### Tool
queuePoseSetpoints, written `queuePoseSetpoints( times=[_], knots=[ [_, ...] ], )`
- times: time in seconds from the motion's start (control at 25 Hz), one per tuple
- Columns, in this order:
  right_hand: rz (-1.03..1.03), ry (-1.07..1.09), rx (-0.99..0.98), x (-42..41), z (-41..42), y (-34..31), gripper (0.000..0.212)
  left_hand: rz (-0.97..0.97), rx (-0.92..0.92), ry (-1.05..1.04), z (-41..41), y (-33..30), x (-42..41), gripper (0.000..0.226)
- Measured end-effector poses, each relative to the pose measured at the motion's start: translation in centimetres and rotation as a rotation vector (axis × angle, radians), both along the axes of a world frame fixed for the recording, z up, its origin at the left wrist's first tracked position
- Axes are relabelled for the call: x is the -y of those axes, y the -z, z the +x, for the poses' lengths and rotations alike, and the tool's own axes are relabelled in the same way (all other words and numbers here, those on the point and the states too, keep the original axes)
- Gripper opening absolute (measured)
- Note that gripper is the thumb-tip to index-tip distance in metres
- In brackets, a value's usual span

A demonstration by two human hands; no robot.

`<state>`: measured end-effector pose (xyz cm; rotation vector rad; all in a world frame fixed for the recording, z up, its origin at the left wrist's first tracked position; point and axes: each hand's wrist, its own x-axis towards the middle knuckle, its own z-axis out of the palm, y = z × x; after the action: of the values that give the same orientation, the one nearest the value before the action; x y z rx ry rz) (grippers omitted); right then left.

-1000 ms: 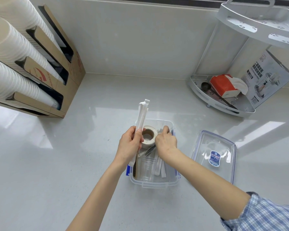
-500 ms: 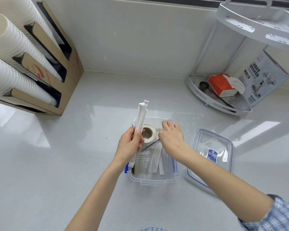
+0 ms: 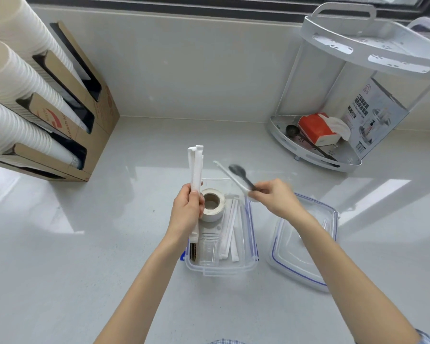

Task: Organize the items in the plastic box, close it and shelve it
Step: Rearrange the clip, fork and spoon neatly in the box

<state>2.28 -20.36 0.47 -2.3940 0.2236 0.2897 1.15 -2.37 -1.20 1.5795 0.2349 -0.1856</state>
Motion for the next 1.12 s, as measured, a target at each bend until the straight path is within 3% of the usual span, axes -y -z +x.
queuePoseSetpoints(
  times=[0.2, 0.36, 0.64, 1.0, 1.12],
  knots=[
    [0.662, 0.278, 0.001, 0.6, -1.1, 2.1, 0.020, 0.062, -0.114, 0.126, -1.0, 0.7, 2.4, 0.021],
    [0.916, 0.443, -0.037, 0.4, -2.0, 2.4, 0.017, 0.252, -0.198, 0.324, -2.1, 2.0, 5.2, 0.041],
    [0.956, 0.465, -0.101, 1.2, -2.9, 3.2, 0.026, 0.333, -0.316, 0.436, -2.6, 3.9, 7.2, 0.061],
    [0.945, 0.424, -0.123, 1.8, -3.0, 3.7, 0.017, 0.409, -0.372, 0.410, -1.8, 3.3, 8.3, 0.061],
    [0.974, 0.450, -0.133, 1.5, -3.0, 4.2, 0.022, 0.402, -0.446, 0.366, -0.9, 3.8, 8.7, 0.066]
  ],
)
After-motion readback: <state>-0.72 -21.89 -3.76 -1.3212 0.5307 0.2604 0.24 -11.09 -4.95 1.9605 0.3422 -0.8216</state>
